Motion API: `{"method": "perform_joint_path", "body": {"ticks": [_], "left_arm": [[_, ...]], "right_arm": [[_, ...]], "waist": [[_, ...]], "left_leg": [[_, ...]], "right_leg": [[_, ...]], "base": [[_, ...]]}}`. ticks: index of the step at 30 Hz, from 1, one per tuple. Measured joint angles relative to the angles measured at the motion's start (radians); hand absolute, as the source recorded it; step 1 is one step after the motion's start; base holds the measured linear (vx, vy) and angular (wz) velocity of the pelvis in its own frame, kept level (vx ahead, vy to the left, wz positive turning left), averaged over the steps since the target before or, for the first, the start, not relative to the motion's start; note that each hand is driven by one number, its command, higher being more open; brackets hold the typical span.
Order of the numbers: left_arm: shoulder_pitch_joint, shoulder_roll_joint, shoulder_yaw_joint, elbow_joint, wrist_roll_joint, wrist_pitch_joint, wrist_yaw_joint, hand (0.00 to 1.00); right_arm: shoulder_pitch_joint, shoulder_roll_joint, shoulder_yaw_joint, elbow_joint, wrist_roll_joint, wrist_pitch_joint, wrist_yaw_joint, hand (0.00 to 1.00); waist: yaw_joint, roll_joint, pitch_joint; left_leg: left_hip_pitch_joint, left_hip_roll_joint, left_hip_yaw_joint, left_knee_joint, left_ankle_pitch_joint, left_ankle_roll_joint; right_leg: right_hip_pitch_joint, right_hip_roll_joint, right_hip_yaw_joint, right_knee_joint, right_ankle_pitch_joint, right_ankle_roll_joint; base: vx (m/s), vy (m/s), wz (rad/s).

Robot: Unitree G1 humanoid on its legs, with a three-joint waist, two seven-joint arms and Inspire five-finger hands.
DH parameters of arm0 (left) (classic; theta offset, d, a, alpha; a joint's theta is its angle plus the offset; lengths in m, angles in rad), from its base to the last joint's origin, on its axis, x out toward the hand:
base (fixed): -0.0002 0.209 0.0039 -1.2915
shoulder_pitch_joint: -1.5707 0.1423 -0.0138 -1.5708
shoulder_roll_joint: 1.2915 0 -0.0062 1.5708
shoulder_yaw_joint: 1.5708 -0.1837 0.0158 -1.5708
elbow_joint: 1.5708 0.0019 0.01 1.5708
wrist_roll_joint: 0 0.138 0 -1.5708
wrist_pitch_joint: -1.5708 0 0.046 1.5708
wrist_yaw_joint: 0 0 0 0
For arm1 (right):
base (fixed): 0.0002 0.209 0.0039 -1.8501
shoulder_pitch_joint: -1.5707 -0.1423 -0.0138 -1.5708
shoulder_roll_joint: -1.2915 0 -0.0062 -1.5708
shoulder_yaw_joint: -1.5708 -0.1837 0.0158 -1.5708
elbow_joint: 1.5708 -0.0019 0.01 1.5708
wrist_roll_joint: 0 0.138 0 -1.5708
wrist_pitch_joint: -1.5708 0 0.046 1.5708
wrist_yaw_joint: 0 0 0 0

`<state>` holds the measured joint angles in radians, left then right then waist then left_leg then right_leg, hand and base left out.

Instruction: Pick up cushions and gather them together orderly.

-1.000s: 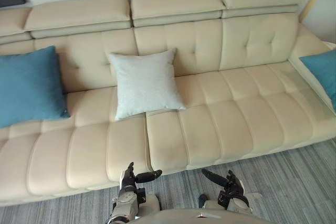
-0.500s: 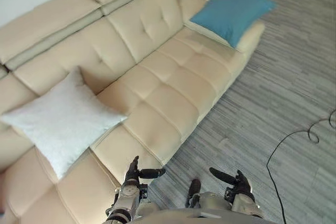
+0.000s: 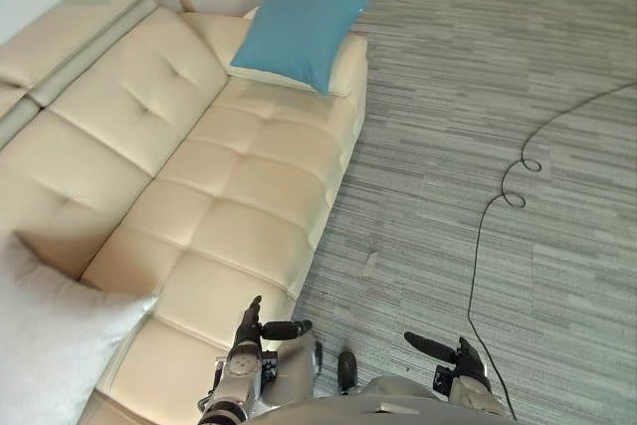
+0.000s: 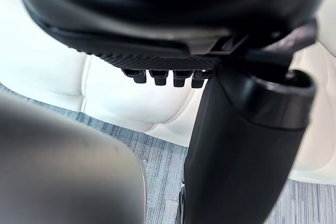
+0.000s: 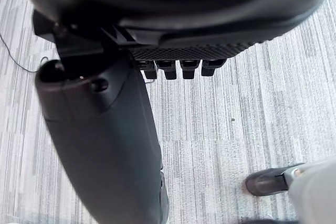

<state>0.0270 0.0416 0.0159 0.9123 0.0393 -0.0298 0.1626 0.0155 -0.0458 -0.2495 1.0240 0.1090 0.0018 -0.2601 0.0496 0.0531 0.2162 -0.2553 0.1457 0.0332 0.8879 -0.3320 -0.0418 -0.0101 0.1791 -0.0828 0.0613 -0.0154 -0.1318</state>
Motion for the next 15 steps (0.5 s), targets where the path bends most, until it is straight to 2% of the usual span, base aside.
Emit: {"method": "perform_joint_path", "body": {"ticks": [1, 2, 3, 4, 5, 6, 7, 8, 10, 11, 12, 13, 14, 15], "left_arm": [[0.001, -0.003, 0.001, -0.012, 0.000, 0.000, 0.002, 1.00], [0.002, -0.003, 0.001, -0.017, 0.000, 0.000, 0.004, 1.00], [0.002, -0.012, 0.002, -0.027, 0.000, -0.002, 0.005, 1.00], [0.000, -0.016, 0.003, -0.030, 0.000, -0.002, 0.005, 1.00], [0.001, -0.024, 0.005, -0.037, 0.000, -0.001, 0.004, 1.00], [0.003, -0.025, 0.006, -0.041, -0.001, -0.002, 0.003, 1.00], [0.006, -0.027, 0.007, -0.046, -0.008, -0.005, 0.002, 1.00], [0.007, -0.027, 0.008, -0.046, -0.010, -0.005, 0.001, 1.00], [0.019, -0.017, 0.008, -0.047, -0.010, -0.005, 0.000, 1.00], [0.022, -0.008, 0.009, -0.048, -0.010, -0.005, -0.002, 1.00], [0.029, -0.001, 0.008, -0.053, -0.010, -0.005, -0.003, 1.00], [0.029, 0.001, 0.005, -0.053, -0.009, -0.002, -0.004, 1.00], [0.030, 0.000, 0.005, -0.054, -0.009, -0.002, -0.009, 1.00], [0.035, 0.001, 0.003, -0.057, -0.009, -0.002, -0.011, 1.00]], "right_arm": [[0.000, 0.005, 0.000, 0.000, 0.000, 0.005, -0.005, 1.00], [0.000, 0.004, 0.000, -0.001, 0.000, 0.007, -0.006, 1.00], [-0.003, 0.004, 0.003, -0.011, -0.006, 0.011, -0.006, 1.00], [-0.007, 0.004, 0.003, -0.014, -0.010, 0.011, -0.007, 1.00], [-0.018, 0.003, 0.004, -0.018, -0.012, 0.011, -0.006, 1.00], [-0.022, 0.004, 0.004, -0.018, -0.012, 0.012, -0.006, 1.00], [-0.029, 0.008, 0.005, -0.016, -0.013, 0.012, -0.004, 1.00], [-0.030, 0.010, 0.005, -0.016, -0.016, 0.012, -0.003, 1.00], [-0.028, 0.020, 0.020, -0.023, -0.040, 0.015, 0.006, 1.00], [-0.020, 0.029, 0.031, -0.036, -0.041, 0.015, 0.010, 1.00], [-0.010, 0.037, 0.037, -0.049, -0.052, 0.014, 0.014, 1.00], [-0.006, 0.040, 0.036, -0.055, -0.071, 0.010, 0.019, 1.00], [-0.001, 0.039, 0.036, -0.060, -0.075, 0.010, 0.020, 1.00], [0.008, 0.042, 0.036, -0.071, -0.084, 0.011, 0.023, 1.00]], "waist": [[0.002, 0.000, 0.002], [0.005, 0.000, 0.002], [0.020, 0.005, 0.003], [0.029, 0.009, 0.004], [0.051, 0.020, 0.000], [0.055, 0.021, -0.001], [0.071, 0.027, -0.004], [0.078, 0.026, -0.005], [0.091, 0.019, -0.031], [0.091, -0.002, -0.041], [0.094, -0.023, -0.055], [0.102, -0.031, -0.056], [0.105, -0.033, -0.058], [0.108, -0.033, -0.058]], "left_leg": [[-0.021, -0.041, -0.032, -0.037, -0.005, -0.009], [-0.032, -0.061, -0.050, -0.065, -0.005, -0.009], [-0.063, -0.124, -0.105, -0.167, -0.002, -0.010], [-0.071, -0.144, -0.127, -0.206, 0.003, -0.012], [-0.095, -0.190, -0.183, -0.339, 0.058, -0.016], [-0.102, -0.198, -0.189, -0.386, 0.084, -0.020], [-0.103, -0.214, -0.194, -0.492, 0.181, -0.004], [-0.099, -0.216, -0.194, -0.499, 0.209, 0.011], [-0.069, -0.212, -0.174, -0.502, 0.292, 0.060], [-0.060, -0.215, -0.145, -0.497, 0.276, 0.060], [-0.047, -0.214, -0.105, -0.503, 0.252, 0.079], [-0.023, -0.215, -0.074, -0.498, 0.221, 0.098], [-0.009, -0.216, -0.060, -0.495, 0.204, 0.109], [0.020, -0.217, -0.049, -0.479, 0.169, 0.121]], "right_leg": [[0.019, 0.003, 0.029, -0.009, 0.000, 0.000], [0.027, 0.003, 0.040, -0.016, 0.000, 0.000], [0.043, 0.013, 0.096, -0.029, -0.005, -0.006], [0.049, 0.016, 0.114, -0.033, -0.008, -0.010], [0.064, 0.026, 0.158, -0.045, -0.017, -0.023], [0.070, 0.030, 0.173, -0.047, -0.018, -0.025], [0.097, 0.041, 0.217, -0.049, -0.031, -0.030], [0.103, 0.043, 0.232, -0.046, -0.041, -0.028], [0.106, 0.047, 0.302, 0.036, -0.126, -0.028], [0.082, 0.035, 0.316, 0.105, -0.181, -0.009], [0.039, 0.022, 0.320, 0.216, -0.253, 0.069], [0.003, 0.004, 0.293, 0.349, -0.293, 0.138], [-0.006, -0.011, 0.272, 0.397, -0.304, 0.165], [-0.021, -0.024, 0.242, 0.488, -0.311, 0.223]], "base": [[0.15, -0.049, -0.77], [0.18, 0.013, -0.86], [0.15, 0.036, -0.78], [0.25, 0.072, -1.10], [0.19, 0.071, -0.83], [0.32, 0.091, -1.07], [0.22, 0.054, -0.74], [0.32, 0.054, -0.95], [0.39, 0.028, -0.83], [0.53, 0.024, -0.82], [0.43, 0.027, -0.83], [0.43, 0.047, -0.80], [0.27, 0.063, -0.74], [0.42, 0.085, -0.69]]}}
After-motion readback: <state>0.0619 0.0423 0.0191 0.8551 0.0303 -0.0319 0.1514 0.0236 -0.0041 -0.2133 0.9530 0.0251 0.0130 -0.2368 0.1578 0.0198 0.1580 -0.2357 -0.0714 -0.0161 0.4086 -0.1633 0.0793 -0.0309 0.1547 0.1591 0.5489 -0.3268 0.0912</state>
